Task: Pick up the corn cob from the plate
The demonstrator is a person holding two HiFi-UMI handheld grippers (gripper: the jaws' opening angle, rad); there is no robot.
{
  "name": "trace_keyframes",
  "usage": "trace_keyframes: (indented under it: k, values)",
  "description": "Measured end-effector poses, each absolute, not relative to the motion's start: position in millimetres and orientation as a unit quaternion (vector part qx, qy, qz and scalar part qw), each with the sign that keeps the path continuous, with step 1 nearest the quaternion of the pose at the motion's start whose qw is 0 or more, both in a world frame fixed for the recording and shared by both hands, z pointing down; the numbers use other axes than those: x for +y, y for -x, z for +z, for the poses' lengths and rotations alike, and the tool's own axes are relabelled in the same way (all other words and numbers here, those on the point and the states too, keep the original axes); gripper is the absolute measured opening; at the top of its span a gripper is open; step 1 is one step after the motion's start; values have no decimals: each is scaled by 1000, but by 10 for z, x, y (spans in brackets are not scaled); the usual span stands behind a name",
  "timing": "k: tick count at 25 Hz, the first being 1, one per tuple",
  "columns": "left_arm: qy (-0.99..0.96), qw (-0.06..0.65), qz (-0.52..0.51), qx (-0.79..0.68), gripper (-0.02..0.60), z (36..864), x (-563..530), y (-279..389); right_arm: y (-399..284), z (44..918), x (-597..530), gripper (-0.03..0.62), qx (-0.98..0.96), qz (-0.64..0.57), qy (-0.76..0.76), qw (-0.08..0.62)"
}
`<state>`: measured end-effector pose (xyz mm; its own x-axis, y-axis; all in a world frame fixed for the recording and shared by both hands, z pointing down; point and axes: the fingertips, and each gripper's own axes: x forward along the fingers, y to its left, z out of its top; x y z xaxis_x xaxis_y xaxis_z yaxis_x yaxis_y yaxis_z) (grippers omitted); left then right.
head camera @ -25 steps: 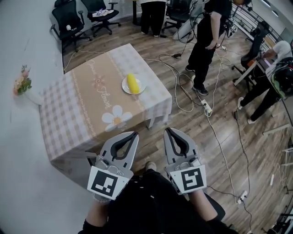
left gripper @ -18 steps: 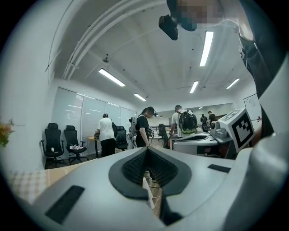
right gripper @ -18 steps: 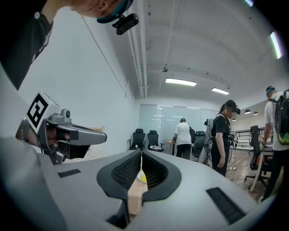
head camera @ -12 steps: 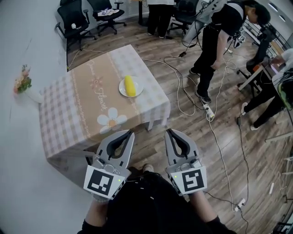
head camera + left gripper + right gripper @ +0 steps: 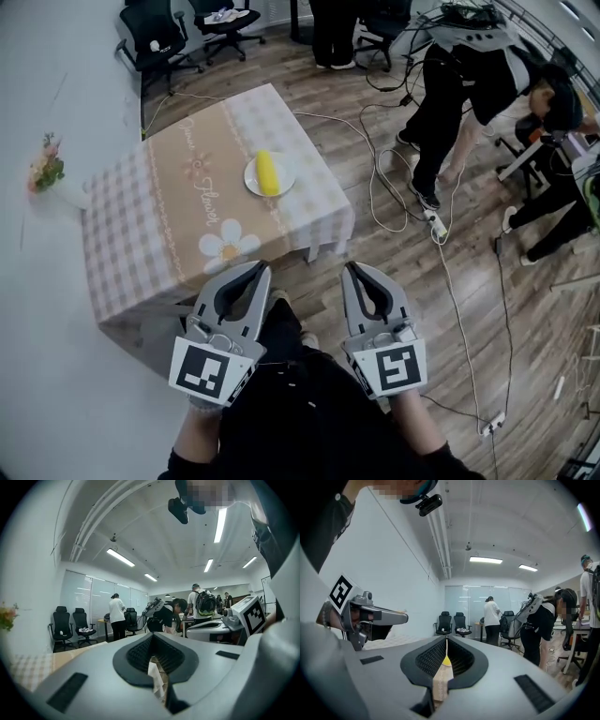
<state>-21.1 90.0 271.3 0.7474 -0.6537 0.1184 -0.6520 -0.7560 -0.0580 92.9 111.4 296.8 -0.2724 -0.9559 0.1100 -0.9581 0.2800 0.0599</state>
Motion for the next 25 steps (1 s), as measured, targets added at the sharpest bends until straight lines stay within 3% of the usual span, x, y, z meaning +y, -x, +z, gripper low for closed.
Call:
trace_keyframes:
  k: [5,25]
  values:
    - [935,37,-53,348,12,2664,665,176,-998,2950,933,44,-793,7,-606,61]
    - [938,-10,-73,339,12,3015,-317,70,-1063,3159,-32,44,-789,22,-608,87]
